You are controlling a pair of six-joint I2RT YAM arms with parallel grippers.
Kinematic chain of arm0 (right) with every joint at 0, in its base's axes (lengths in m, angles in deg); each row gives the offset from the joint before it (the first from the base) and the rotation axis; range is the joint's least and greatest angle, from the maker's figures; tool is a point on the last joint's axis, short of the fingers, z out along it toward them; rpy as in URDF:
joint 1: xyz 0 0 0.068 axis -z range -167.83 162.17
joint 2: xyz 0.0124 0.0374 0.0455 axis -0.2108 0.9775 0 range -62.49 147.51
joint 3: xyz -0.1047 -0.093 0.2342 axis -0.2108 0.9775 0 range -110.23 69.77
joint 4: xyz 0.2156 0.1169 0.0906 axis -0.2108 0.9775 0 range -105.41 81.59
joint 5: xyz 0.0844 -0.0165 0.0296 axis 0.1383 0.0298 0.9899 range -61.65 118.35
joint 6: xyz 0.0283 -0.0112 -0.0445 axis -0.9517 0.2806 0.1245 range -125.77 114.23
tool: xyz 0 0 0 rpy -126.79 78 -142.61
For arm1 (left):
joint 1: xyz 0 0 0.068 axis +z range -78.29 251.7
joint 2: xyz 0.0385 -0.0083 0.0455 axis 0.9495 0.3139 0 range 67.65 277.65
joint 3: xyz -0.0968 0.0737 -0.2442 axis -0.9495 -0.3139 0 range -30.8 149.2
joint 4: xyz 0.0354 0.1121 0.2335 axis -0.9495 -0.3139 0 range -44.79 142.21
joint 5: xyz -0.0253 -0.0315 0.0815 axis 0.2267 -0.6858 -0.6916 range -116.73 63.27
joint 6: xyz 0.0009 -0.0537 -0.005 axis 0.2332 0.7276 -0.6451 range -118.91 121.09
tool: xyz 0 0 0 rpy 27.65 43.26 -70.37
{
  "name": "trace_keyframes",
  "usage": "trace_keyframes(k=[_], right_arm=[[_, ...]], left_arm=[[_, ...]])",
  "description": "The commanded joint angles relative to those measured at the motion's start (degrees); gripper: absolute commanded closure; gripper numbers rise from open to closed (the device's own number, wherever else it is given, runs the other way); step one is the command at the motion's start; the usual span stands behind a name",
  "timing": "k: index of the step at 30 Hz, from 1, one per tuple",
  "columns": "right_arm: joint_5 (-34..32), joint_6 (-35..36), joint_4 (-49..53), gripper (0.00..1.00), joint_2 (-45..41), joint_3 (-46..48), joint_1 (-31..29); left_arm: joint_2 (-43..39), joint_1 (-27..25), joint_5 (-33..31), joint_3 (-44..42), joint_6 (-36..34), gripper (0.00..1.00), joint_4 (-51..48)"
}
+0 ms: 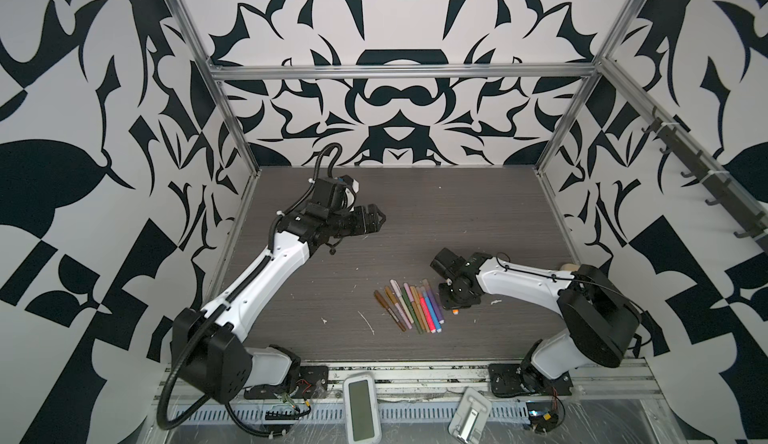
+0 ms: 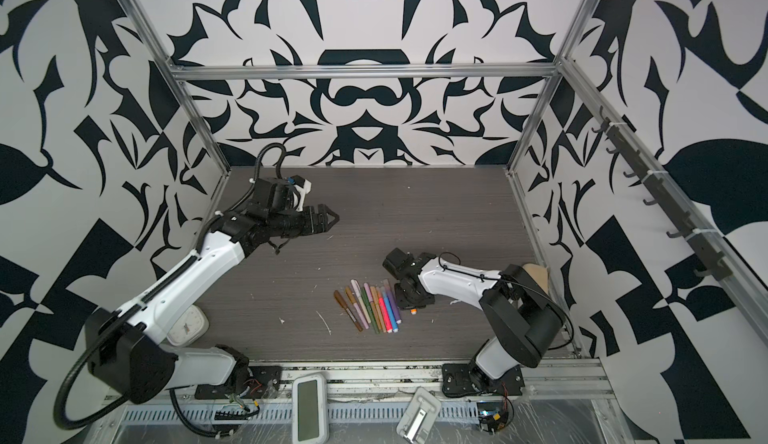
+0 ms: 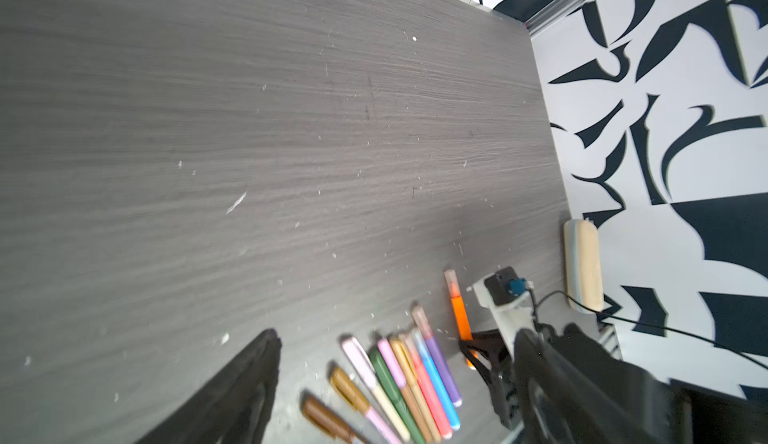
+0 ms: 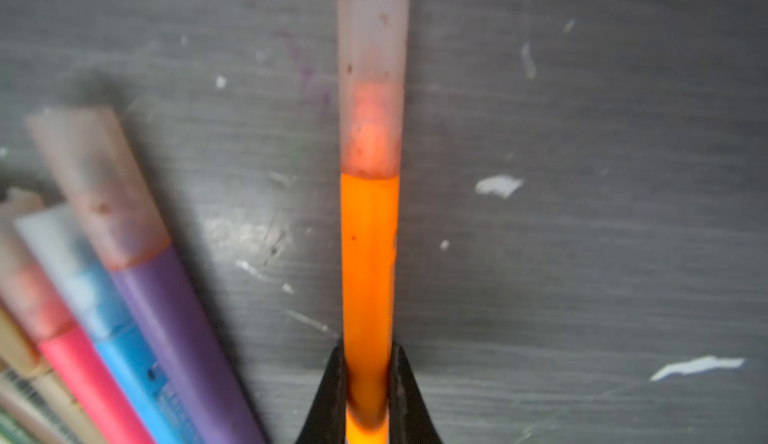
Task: Open the pen caps
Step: 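Lift the orange marker with the right gripper toward the left gripper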
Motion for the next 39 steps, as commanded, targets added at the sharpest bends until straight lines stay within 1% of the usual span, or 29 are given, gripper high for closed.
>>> trace_keyframes(k=[1, 4, 8, 11, 14, 18, 19, 21, 23, 25, 30, 32, 39], right_arm=[[2.20, 5.22, -2.29, 0.94, -3.36, -0.06, 4.13], [3.40, 8.60, -2.89, 0.94, -6.77, -0.84, 6.51], [2.89, 12.79, -1.81, 0.93, -8.96, -3.38, 7.27], [3.62, 13.88, -0.89, 0.93, -10.30, -4.21, 7.53], [7.25, 13.71, -0.95, 0.93, -12.37, -3.57, 7.58], [14.30, 10.84, -3.29, 0.93, -16.78, -1.14, 7.59], [17.01, 10.18, -4.42, 0.92, -17.90, -0.48, 7.59], [21.24, 8.84, -6.15, 0.90, -19.56, 0.22, 7.63], [26.26, 6.02, -9.12, 0.89, -20.40, 0.77, 7.58], [28.88, 2.85, -11.51, 0.89, -20.90, 1.04, 7.49], [31.83, -5.87, -20.62, 0.89, -22.89, 3.79, 6.37], [32.06, -8.71, -23.77, 0.89, -22.99, 4.72, 5.48], [30.60, -13.19, -27.78, 0.89, -20.59, 5.50, 2.84]], left_arm=[[3.48, 0.17, 0.87, 2.60, 1.88, 0.14, 4.41], [6.27, 0.17, 0.43, 2.65, 3.90, 0.14, 7.56], [9.95, 0.04, 0.63, 2.63, 6.91, 0.14, 11.47], [13.11, -0.13, 1.87, 3.91, 8.44, 0.14, 12.51], [15.00, -1.28, 2.61, 5.46, 9.11, 0.14, 12.72], [15.21, -3.87, 2.42, 5.47, 9.88, 0.14, 12.51], [15.19, -4.48, 2.55, 5.01, 10.49, 0.14, 12.37], [15.23, -5.08, 4.24, 4.13, 11.58, 0.14, 11.49], [14.77, -5.49, 5.90, 2.61, 12.65, 0.14, 10.99], [13.68, -5.78, 6.83, 0.84, 13.61, 0.14, 11.05], [9.85, -6.63, 8.79, -3.83, 14.93, 0.14, 12.21], [8.57, -6.92, 9.77, -5.70, 15.63, 0.14, 13.58], [6.09, -8.70, 11.76, -10.08, 17.70, 0.14, 17.74]])
